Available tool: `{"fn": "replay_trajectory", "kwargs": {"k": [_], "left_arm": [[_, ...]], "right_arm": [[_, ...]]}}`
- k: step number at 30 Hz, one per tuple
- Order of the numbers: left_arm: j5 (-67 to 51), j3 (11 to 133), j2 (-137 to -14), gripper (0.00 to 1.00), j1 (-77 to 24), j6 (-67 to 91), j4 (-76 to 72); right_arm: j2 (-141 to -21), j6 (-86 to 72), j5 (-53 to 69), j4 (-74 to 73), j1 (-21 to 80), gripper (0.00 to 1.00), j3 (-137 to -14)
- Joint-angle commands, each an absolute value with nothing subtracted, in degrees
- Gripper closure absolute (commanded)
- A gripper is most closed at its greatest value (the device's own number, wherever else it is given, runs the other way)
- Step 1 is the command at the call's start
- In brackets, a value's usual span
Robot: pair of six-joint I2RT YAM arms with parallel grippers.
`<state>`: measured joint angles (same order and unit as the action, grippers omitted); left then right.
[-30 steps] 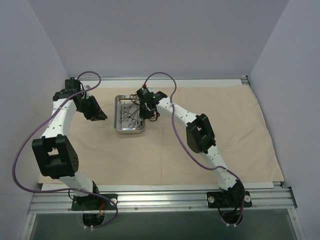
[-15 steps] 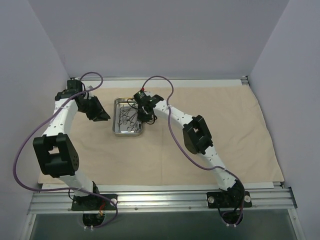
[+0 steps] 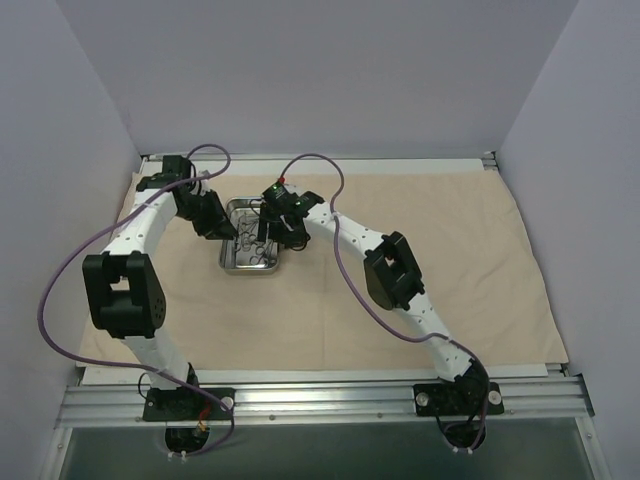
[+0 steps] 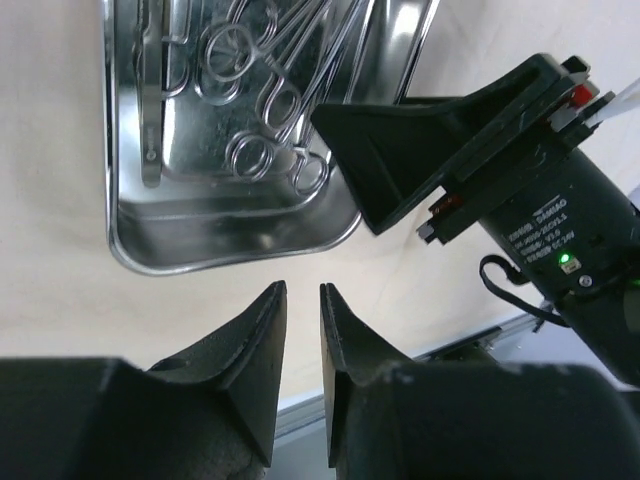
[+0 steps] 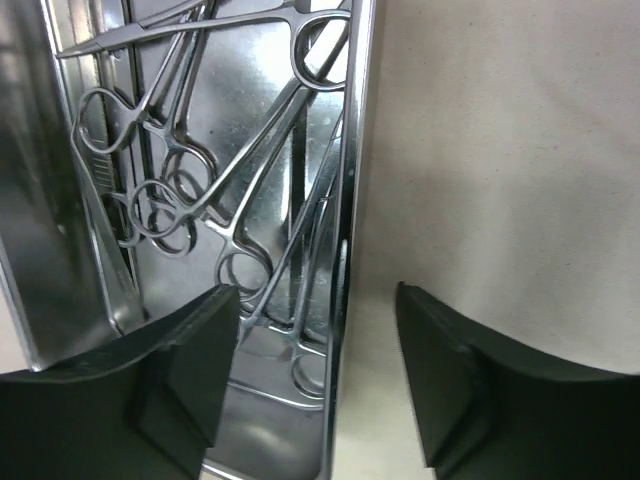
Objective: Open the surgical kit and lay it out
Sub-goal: Place the container in the surgical kit.
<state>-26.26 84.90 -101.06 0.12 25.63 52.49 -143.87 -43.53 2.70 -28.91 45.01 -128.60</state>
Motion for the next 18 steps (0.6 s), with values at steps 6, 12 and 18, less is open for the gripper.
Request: {"fn": "replay_trajectory", "kwargs": {"k": [6, 12, 18], "left_arm": [[-19.5, 92.3, -105.0, 0.71, -5.9, 22.3, 46.4], [-11.6, 100.2, -112.3, 0.74, -10.0, 17.8, 47.9], [-4.8, 106.5, -118.7, 0.71, -12.8, 14.9, 49.7]], "right_arm": [[-130.2, -38.2, -1.7, -31.3, 41.7, 0.3, -128.1], [-117.1, -29.9, -6.1, -33.5, 32.0, 0.4, -117.5], [-104.1, -25.8, -1.1, -32.6, 21.6, 0.44, -101.7]]}}
